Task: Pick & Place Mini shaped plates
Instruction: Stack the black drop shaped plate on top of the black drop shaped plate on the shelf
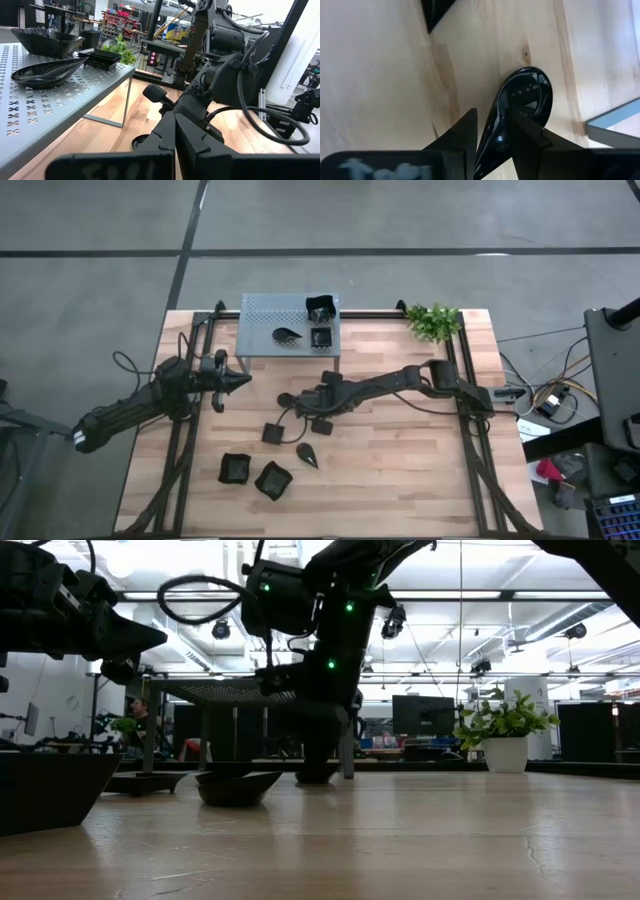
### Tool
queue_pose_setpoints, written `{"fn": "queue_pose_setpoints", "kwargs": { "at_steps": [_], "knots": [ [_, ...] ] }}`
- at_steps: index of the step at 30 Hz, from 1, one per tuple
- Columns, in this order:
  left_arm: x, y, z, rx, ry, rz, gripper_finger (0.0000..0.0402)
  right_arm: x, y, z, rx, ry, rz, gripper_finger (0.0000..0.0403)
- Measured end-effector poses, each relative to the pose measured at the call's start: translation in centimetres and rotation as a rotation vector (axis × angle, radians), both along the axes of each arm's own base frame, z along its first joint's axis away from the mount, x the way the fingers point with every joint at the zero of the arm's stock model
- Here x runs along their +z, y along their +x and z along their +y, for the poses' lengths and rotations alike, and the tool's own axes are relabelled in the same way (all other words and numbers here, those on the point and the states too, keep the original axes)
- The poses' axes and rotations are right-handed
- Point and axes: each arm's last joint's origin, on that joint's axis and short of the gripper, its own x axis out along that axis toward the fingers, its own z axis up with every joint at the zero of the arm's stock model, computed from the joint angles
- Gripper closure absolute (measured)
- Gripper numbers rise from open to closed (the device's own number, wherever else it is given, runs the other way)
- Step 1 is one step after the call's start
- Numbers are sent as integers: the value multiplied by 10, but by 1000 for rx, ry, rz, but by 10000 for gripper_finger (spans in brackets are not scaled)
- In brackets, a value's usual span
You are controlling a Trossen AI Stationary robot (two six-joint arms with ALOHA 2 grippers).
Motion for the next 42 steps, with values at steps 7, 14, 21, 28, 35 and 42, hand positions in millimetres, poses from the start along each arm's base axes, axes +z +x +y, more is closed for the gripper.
{"fn": "queue_pose_setpoints", "kwargs": {
  "at_steps": [7, 14, 21, 28, 35, 42],
  "knots": [
    [0, 0, 0, 0, 0, 0, 399, -3, -1, -1, -8, 0, 2, 333],
    [0, 0, 0, 0, 0, 0, 399, -3, -1, -1, -1, -1, 5, 388],
    [0, 0, 0, 0, 0, 0, 399, -1, -1, 4, 35, -9, 18, 394],
    [0, 0, 0, 0, 0, 0, 399, 20, 5, 20, 141, -25, -22, 394],
    [0, 0, 0, 0, 0, 0, 399, 53, 12, 35, 314, -84, -63, 394],
    [0, 0, 0, 0, 0, 0, 399, 84, 19, 35, 447, -242, -61, 394]
  ]
}}
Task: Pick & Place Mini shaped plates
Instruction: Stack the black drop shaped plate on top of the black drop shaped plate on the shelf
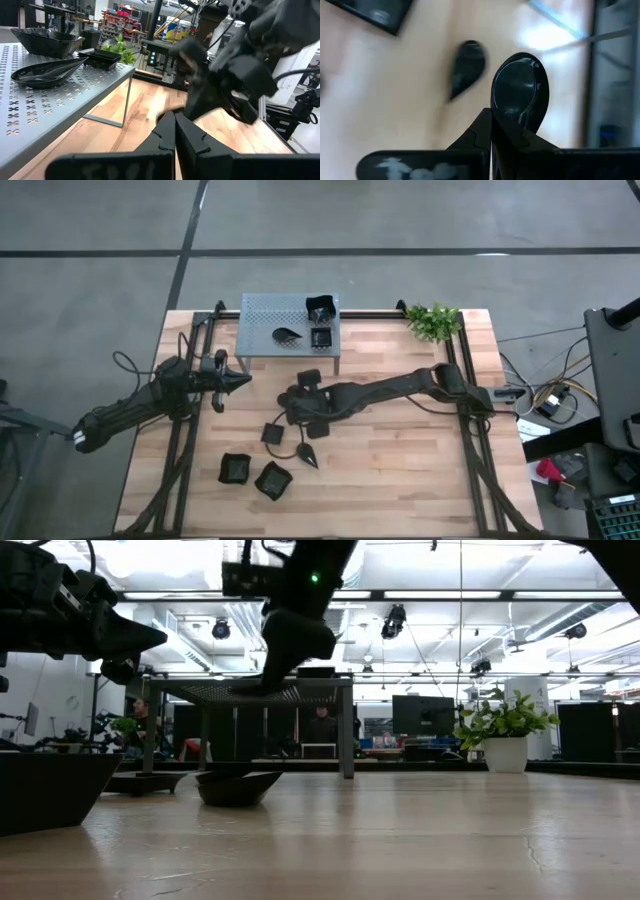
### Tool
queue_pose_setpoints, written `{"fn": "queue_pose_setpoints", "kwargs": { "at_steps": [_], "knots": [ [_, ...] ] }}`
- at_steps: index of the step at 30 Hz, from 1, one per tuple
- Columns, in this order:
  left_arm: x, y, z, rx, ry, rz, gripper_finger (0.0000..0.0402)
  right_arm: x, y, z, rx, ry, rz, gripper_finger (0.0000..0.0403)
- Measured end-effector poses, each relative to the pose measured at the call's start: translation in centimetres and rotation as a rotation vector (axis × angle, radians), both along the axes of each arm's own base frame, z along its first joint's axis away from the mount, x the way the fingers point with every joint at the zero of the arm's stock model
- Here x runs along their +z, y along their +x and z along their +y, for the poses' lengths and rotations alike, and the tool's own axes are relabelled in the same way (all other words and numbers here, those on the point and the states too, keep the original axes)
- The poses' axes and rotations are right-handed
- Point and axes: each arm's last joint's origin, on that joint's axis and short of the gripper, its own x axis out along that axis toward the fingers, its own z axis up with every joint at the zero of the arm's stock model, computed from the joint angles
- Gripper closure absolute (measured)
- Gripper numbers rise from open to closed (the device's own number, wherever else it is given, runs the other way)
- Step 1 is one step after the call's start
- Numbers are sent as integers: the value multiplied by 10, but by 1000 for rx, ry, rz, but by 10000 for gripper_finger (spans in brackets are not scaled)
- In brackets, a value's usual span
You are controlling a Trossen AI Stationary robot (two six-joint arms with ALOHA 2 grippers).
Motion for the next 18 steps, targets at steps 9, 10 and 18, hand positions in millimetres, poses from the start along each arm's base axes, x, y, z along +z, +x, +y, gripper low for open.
{"fn": "queue_pose_setpoints", "kwargs": {
  "at_steps": [9, 10, 18],
  "knots": [
    [0, 0, 0, 0, 1, 0, 399, 51, 10, -13, 100, -205, -58, 394],
    [0, 0, 0, 0, 0, 0, 399, 54, 11, -20, 96, -214, -58, 394],
    [0, 0, 0, 0, 0, 0, 399, 78, 16, -66, 91, -240, -108, 394]
  ]
}}
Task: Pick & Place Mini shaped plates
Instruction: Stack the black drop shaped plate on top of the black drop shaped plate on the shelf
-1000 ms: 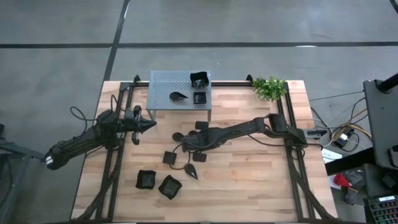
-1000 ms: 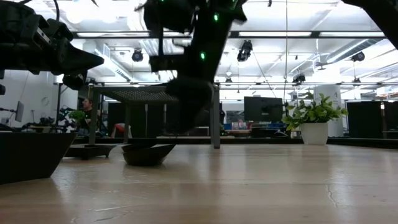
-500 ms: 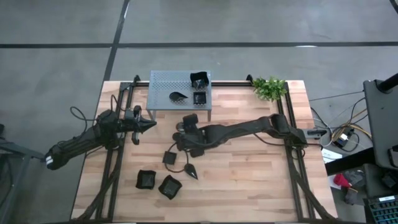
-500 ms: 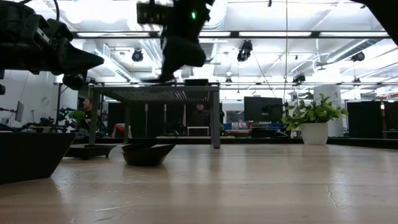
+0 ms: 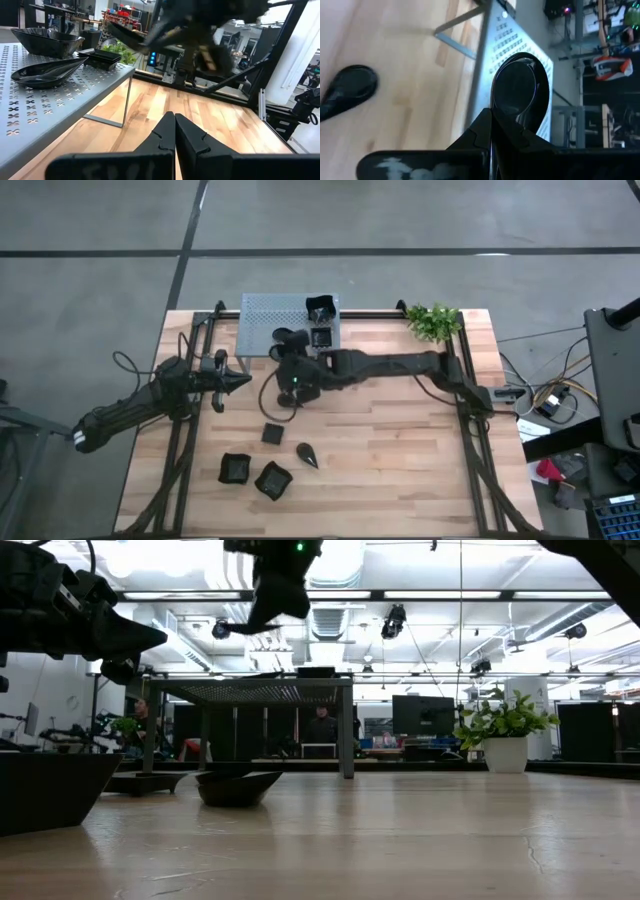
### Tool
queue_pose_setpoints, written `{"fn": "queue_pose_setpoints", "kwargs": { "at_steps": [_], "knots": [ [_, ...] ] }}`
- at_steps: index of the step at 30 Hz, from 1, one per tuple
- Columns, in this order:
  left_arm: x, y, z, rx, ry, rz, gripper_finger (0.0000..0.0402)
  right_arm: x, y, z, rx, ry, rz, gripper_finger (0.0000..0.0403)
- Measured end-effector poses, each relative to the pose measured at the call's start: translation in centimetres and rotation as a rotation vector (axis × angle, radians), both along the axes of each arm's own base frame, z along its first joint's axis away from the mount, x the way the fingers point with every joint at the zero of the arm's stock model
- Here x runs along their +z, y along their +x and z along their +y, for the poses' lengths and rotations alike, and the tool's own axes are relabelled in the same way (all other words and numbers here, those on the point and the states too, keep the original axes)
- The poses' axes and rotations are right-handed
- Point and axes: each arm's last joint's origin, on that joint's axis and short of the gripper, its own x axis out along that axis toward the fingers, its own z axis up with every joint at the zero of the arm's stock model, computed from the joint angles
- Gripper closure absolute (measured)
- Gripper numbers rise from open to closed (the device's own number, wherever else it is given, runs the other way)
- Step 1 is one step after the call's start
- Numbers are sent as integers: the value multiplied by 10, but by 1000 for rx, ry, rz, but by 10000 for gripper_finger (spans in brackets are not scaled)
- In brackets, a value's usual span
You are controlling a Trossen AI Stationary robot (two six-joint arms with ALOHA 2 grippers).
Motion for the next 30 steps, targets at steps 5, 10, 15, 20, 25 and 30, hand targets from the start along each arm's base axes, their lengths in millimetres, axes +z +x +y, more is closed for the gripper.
{"fn": "queue_pose_setpoints", "kwargs": {
  "at_steps": [5, 10, 15, 20, 25, 30],
  "knots": [
    [0, 0, 0, 1, 0, 0, 399, -2, 4, -33, 42, -25, -4, 394],
    [0, 0, 0, 0, -1, 0, 399, -8, 4, -61, 31, -29, -2, 394],
    [0, 0, 0, 0, 0, 0, 399, -10, 1, -80, -23, 27, -28, 394],
    [0, 0, 0, 0, 0, 0, 399, -13, 0, -87, 6, 87, -36, 394],
    [0, 0, 0, 0, 0, 0, 399, -13, 1, -88, 39, 117, -48, 394],
    [0, 0, 0, 0, 0, 0, 399, -14, 1, -91, 23, 131, -54, 394]
  ]
}}
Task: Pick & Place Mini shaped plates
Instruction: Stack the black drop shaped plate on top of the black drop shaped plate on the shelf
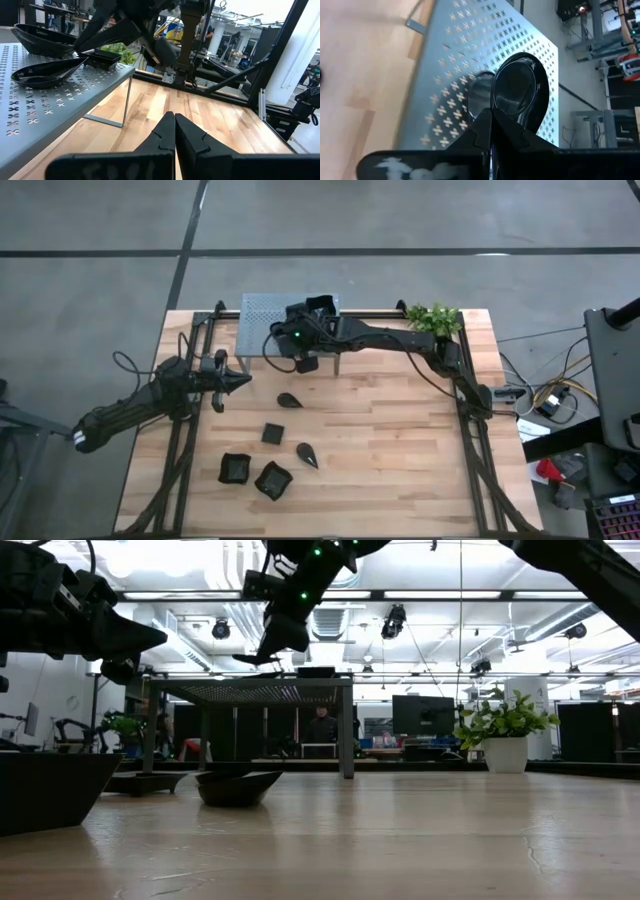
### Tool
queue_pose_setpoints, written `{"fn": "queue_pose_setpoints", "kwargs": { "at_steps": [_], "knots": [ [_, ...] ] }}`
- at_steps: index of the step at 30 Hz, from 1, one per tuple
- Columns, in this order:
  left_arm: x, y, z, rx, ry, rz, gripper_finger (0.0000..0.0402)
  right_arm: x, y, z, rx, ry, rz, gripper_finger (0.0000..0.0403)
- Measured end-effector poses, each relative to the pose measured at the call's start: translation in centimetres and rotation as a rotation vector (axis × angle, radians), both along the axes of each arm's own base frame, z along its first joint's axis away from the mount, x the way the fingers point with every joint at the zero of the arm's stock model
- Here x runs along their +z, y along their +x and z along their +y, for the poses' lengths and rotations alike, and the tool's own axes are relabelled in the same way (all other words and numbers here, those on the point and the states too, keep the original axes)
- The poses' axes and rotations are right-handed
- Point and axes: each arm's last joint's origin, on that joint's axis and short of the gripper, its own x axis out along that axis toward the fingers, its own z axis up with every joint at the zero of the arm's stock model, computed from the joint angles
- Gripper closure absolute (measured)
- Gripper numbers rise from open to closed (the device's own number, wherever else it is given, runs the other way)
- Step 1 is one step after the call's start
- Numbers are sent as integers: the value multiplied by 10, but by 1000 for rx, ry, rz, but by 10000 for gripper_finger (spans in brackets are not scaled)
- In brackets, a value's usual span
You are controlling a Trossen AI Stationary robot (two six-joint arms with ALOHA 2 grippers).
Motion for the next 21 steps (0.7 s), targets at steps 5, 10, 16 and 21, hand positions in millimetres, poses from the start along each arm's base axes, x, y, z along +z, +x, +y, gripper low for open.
{"fn": "queue_pose_setpoints", "kwargs": {
  "at_steps": [5, 10, 16, 21],
  "knots": [
    [0, 0, 0, 0, 0, 0, 399, -4, 0, -1, -10, 9, 8, 394],
    [0, 0, 0, 0, 0, 0, 399, -4, 0, -4, -21, 14, -12, 394],
    [0, 0, 0, 0, 0, 0, 399, -8, 1, -5, -20, 13, -6, 394],
    [0, 0, 0, 0, 0, 0, 399, -12, 2, -6, -15, 12, 8, 394]
  ]
}}
